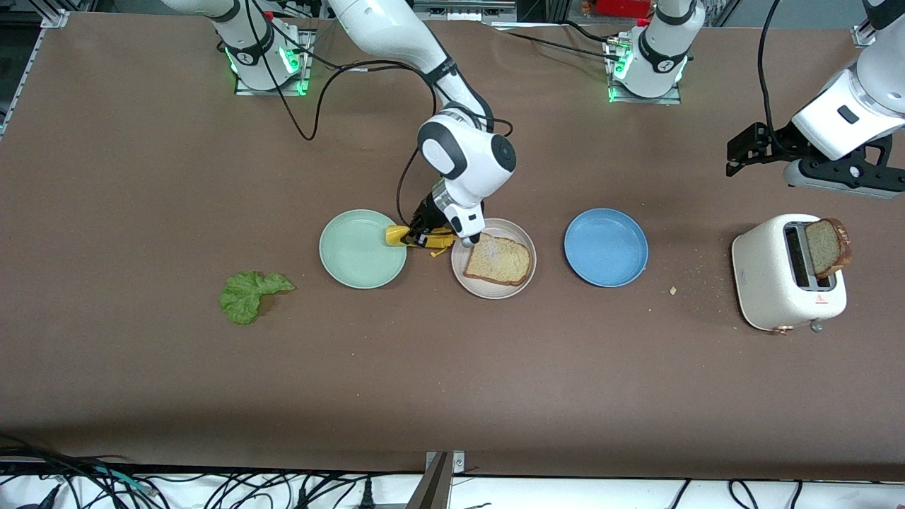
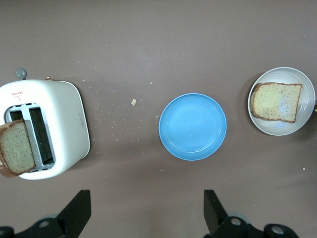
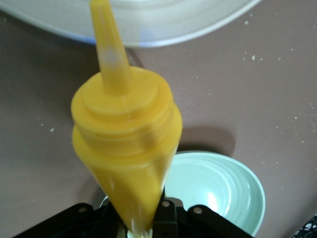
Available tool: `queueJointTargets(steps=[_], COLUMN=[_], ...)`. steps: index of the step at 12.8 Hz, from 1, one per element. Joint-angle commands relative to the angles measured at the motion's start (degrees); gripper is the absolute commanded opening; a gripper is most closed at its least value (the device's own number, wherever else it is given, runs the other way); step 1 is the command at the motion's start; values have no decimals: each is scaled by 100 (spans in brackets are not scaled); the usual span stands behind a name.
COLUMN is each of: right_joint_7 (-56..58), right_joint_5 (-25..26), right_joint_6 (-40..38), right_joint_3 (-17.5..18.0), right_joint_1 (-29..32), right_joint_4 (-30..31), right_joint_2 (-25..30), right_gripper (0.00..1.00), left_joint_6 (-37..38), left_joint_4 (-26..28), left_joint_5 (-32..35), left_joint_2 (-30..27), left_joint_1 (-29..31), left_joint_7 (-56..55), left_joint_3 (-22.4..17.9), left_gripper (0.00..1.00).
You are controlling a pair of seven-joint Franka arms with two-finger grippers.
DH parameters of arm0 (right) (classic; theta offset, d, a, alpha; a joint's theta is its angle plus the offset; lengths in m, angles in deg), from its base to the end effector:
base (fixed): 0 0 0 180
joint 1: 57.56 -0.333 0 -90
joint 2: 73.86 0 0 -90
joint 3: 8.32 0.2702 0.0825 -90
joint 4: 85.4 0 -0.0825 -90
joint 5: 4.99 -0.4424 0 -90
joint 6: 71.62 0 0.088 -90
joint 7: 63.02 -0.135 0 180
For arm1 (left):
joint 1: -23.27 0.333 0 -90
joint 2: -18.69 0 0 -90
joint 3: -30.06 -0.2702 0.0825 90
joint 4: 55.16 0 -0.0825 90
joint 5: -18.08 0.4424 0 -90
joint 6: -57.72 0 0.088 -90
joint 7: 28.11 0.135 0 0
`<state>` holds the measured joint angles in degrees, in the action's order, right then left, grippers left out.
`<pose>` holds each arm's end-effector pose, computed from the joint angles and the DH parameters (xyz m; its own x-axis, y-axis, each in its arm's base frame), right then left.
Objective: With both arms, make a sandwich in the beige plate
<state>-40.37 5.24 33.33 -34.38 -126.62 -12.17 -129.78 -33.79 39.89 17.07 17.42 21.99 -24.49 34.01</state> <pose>0.5061 0.5031 0.1027 0.2824 0.8063 -0.5197 0.9405 -0.1259 0.3157 0.6032 -0.0578 0.5197 0.9874 -0.1532 -0.0386 -0.1526 -0.9881 0.0185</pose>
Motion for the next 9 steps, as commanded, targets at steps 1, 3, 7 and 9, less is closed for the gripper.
queueJointTargets(steps=[1, 3, 7, 9], right_joint_7=[12, 64, 416, 425], right_joint_5=[-30, -21, 40, 171], right_joint_6=[-229, -343, -476, -519], right_joint_3=[-137, -128, -163, -163], right_joint_1=[15, 94, 165, 147], right_joint_4=[-318, -318, -327, -327], right_joint_2=[-173, -86, -41, -59], right_gripper=[0, 0, 0, 0], left_joint_6=[55, 55, 46, 37], left_joint_4=[4, 4, -4, -13], left_joint_5=[-110, -110, -119, -119], left_joint_2=[-32, -23, 12, 21], left_joint_1=[-4, -4, -4, -12], left_joint_7=[25, 25, 25, 25], left_joint_3=[-17, -17, -17, -17], left_gripper=[100, 100, 100, 100])
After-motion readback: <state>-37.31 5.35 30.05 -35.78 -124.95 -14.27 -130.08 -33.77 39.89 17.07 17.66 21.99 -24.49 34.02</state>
